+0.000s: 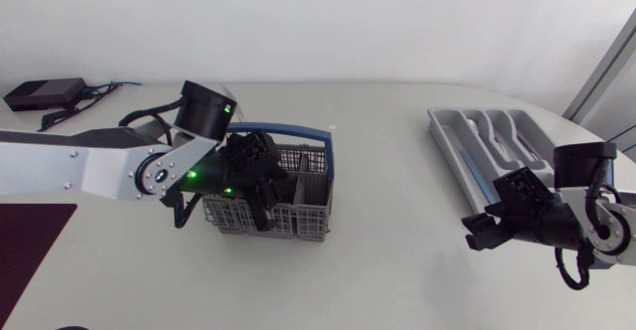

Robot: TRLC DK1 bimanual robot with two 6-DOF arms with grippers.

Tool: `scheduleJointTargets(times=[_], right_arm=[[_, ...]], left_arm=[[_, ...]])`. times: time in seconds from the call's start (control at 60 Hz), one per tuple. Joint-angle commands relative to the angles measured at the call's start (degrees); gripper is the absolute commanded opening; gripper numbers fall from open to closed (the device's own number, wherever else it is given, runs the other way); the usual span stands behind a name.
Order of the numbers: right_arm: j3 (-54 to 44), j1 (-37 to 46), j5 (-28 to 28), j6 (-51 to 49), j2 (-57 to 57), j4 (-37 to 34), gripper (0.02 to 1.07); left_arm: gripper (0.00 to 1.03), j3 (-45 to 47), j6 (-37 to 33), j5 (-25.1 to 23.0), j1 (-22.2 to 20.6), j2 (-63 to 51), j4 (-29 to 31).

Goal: Unload the cutlery basket into the drawer organizer.

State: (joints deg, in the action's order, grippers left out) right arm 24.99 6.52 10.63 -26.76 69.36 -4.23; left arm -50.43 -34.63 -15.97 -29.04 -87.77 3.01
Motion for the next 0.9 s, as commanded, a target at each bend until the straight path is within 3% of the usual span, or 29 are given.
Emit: scheduleJointTargets(times=[0.0,0.35,0.883], right_arm=[[-1.44,-0.64,-0.44,0.48,0.69,0.54,0.72],[-1.44,-1.60,-0.97,0.84,0.86,0.63,0.72],[-1.44,-3.54,-2.90,1.45,0.77,0.63,0.72]], left_arm=[[0.49,2.97,1.85,0.32,-0.76,1.99,-1.42],[0.50,4.64,2.99,3.31,-0.58,8.93,-0.46],[0.50,-3.18,-2.37,3.49,4.34,12.09,15.36]])
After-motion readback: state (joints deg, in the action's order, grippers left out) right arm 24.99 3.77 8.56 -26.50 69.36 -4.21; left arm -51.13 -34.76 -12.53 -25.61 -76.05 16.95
